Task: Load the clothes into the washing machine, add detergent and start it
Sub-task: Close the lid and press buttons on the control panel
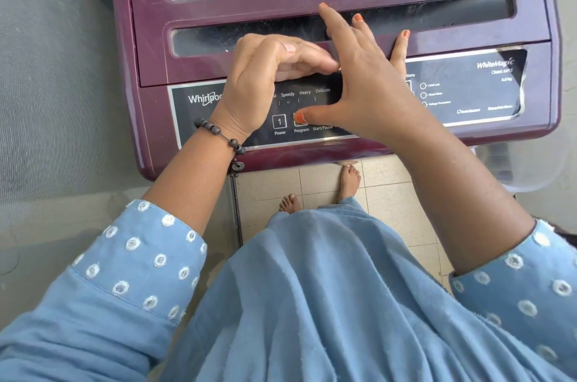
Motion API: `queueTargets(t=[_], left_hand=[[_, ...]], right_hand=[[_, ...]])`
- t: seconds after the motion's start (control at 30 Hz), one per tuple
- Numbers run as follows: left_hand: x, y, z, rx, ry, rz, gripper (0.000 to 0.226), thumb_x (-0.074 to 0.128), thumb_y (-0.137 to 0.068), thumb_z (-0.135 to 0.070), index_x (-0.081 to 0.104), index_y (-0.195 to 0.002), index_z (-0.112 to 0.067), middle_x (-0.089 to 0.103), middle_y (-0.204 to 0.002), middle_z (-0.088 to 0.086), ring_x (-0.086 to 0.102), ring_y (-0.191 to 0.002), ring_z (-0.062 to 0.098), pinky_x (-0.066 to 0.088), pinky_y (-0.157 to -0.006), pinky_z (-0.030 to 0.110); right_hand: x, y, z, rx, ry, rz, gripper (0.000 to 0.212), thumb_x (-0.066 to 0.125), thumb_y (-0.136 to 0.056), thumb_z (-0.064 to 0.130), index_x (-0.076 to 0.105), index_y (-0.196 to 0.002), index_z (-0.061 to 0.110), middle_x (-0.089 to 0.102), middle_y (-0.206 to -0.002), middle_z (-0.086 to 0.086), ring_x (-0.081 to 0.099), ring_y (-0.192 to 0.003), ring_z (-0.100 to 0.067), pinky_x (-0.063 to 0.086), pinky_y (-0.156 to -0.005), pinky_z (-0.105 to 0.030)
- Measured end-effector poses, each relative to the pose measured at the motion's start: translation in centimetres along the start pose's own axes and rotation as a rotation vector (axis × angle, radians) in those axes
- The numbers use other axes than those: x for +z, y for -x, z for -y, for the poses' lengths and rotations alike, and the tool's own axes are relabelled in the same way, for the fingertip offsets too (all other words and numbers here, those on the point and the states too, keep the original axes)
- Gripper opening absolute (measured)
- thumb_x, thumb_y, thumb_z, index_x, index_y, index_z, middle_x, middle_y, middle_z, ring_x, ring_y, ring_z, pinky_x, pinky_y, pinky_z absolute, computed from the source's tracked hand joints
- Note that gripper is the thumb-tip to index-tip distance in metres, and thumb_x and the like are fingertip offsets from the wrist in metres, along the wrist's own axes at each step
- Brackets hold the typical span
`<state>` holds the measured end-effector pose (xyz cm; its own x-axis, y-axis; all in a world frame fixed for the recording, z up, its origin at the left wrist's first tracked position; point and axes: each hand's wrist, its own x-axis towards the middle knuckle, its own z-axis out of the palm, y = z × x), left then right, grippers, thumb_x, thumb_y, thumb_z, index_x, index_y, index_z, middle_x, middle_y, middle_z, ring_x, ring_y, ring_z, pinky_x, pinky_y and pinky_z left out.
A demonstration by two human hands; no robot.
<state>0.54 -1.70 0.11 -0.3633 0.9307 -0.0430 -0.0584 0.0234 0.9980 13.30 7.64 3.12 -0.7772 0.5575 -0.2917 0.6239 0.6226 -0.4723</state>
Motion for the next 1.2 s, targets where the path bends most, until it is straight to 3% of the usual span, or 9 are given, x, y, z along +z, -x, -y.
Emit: queueTargets(t=[0.3, 0.47, 0.73, 0.87, 1.1, 1.2], left_hand=[[0.0, 0.0, 0.2, 0.022, 0.004, 0.011, 0.046, 0.034, -0.083, -0.023, 0.077, -0.095, -0.010, 0.077, -0.095, 0.011, 0.072, -0.101, 0.026, 0.055, -0.089, 0.033], [0.1, -0.1, 0.2, 0.000, 0.006, -0.004, 0.051, 0.026, -0.087, -0.010, 0.077, -0.095, -0.009, 0.077, -0.095, 0.011, 0.072, -0.100, 0.027, 0.056, -0.090, 0.035], [0.2, 0.0, 0.1, 0.009, -0.032, -0.004, 0.053, 0.023, -0.089, -0.008, 0.075, -0.100, -0.003, 0.075, -0.098, 0.017, 0.072, -0.100, 0.026, 0.055, -0.089, 0.030], [0.1, 0.0, 0.1, -0.001, -0.024, -0.005, 0.054, 0.023, -0.088, -0.010, 0.075, -0.099, -0.003, 0.075, -0.098, 0.017, 0.072, -0.100, 0.026, 0.055, -0.089, 0.031], [0.1, -0.1, 0.3, 0.014, -0.045, -0.026, 0.056, 0.020, -0.094, 0.003, 0.076, -0.098, -0.003, 0.077, -0.097, 0.012, 0.072, -0.099, 0.029, 0.057, -0.092, 0.038], [0.1, -0.3, 0.3, 0.007, -0.037, -0.034, 0.055, 0.022, -0.091, -0.003, 0.077, -0.095, -0.005, 0.078, -0.096, 0.010, 0.072, -0.100, 0.031, 0.056, -0.095, 0.044]], right_hand=[[0.1, 0.0, -0.3, -0.014, -0.025, -0.001, 0.118, 0.078, -0.067, 0.053, 0.006, -0.156, 0.025, 0.029, -0.155, 0.005, 0.000, -0.152, -0.021, -0.017, -0.112, -0.063], [0.0, 0.0, -0.5, -0.026, -0.015, 0.005, 0.114, 0.076, -0.069, 0.054, 0.008, -0.156, 0.025, 0.027, -0.157, 0.004, -0.001, -0.152, -0.021, -0.017, -0.112, -0.063], [-0.8, 0.0, -0.9, -0.030, -0.093, 0.042, 0.107, 0.077, -0.073, 0.047, 0.012, -0.155, 0.023, 0.027, -0.159, 0.002, -0.001, -0.152, -0.017, -0.017, -0.115, -0.058], [-1.1, 0.3, -1.4, -0.042, -0.055, 0.023, 0.103, 0.076, -0.078, 0.044, 0.012, -0.155, 0.021, 0.025, -0.160, -0.001, 0.004, -0.152, -0.018, -0.009, -0.118, -0.054], [-2.7, 1.2, -3.5, 0.049, -0.022, -0.067, 0.081, 0.071, -0.082, 0.048, 0.033, -0.149, 0.023, 0.037, -0.155, 0.003, 0.012, -0.151, -0.018, -0.003, -0.119, -0.057], [-3.6, 1.3, -4.2, 0.053, -0.060, -0.070, 0.072, 0.072, -0.082, 0.046, 0.043, -0.143, 0.022, 0.046, -0.148, 0.002, 0.017, -0.150, -0.018, 0.000, -0.120, -0.054]])
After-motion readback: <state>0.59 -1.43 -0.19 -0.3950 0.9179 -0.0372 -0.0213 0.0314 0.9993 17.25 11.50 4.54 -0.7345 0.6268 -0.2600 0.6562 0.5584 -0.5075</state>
